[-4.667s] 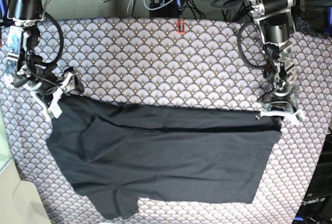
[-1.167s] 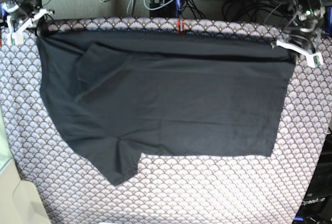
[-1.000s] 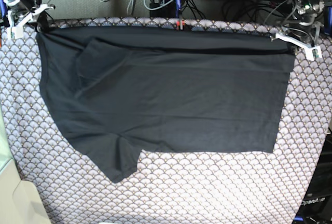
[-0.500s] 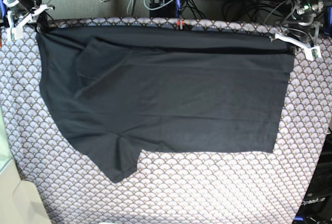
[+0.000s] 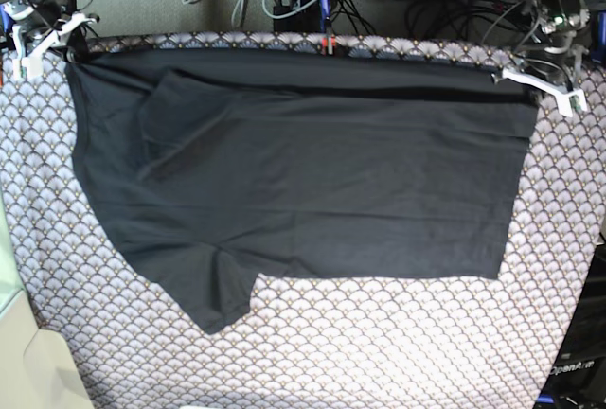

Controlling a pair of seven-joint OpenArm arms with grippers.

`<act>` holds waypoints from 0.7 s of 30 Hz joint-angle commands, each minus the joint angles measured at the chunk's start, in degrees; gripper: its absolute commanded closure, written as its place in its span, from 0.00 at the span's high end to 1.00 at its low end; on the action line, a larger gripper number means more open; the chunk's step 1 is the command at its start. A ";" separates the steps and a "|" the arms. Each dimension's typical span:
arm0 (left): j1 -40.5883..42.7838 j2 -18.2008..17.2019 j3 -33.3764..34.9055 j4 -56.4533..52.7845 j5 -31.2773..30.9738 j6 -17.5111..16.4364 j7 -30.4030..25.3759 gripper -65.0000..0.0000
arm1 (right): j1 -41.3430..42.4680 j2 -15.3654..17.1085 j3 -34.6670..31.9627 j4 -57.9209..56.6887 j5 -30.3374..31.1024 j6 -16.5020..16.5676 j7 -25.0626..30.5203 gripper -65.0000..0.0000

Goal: Fold the T-shirt properly
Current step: 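Drag the folded shirt with both grippers toward the robot's base, then release the folded edge and raise both grippers off the shirt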

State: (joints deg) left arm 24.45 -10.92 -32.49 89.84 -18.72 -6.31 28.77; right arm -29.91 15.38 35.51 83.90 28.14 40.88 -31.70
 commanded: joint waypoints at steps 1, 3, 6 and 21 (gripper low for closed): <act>-0.23 -0.91 -0.61 0.22 0.48 0.46 -1.21 0.00 | -0.46 0.32 -0.12 -0.25 -3.04 -0.88 -3.24 0.08; -0.67 -0.91 -0.61 -0.83 0.39 0.28 -1.21 0.00 | -0.37 0.32 -0.12 -0.25 -3.04 -0.88 -3.24 0.15; -0.93 -0.91 -0.61 -1.27 0.39 0.28 -1.21 0.00 | 0.59 0.32 0.32 -0.51 -3.04 -0.88 -3.33 0.32; -0.93 0.15 -0.52 -0.39 0.30 0.20 -1.30 0.00 | 0.50 0.23 2.16 -0.16 -2.69 -0.88 -3.59 0.58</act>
State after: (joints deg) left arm 23.64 -10.22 -32.56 88.47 -18.70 -6.26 28.42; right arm -28.58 14.72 36.84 83.96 28.84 42.17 -32.40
